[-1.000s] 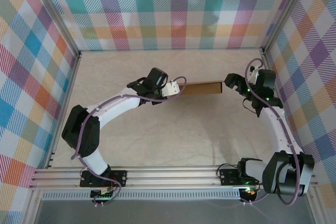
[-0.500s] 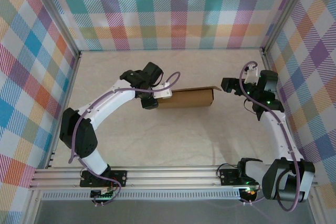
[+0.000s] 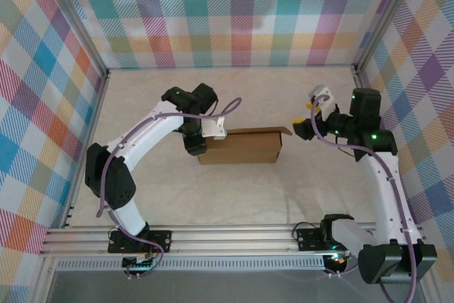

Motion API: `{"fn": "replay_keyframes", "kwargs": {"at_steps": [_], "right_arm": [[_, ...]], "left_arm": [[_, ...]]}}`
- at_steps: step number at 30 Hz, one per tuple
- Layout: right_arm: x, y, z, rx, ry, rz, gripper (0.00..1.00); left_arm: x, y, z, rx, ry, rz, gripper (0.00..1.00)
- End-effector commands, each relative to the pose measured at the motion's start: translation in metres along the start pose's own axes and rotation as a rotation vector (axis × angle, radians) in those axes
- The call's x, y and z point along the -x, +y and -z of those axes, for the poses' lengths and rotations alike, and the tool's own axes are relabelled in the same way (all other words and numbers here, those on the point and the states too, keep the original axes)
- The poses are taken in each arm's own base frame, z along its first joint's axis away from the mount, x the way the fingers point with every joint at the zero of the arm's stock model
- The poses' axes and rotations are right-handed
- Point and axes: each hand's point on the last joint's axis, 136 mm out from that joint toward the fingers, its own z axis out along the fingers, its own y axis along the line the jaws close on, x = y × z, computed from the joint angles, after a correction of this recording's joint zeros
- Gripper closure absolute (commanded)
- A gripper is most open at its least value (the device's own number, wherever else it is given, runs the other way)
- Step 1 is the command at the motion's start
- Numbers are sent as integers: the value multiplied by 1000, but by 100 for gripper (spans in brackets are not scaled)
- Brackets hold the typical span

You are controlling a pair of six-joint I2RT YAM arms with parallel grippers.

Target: Fold the paper box

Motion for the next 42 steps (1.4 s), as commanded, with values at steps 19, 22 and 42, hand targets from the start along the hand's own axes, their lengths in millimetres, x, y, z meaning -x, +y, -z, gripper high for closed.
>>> {"fn": "replay_keyframes", "kwargs": {"at_steps": [19,22,42], "right_arm": [[-63,3,-53,171,353,32,71],[-63,4,-55,180,351,33,71],[-80,5,-59,194,395,37,70]], "left_arm": [[-4,-5,-21,-80,46,-35,65],[-3,-6,-22,-87,43,-34,65],[-3,-6,-25,-98,56,-31,65]]}}
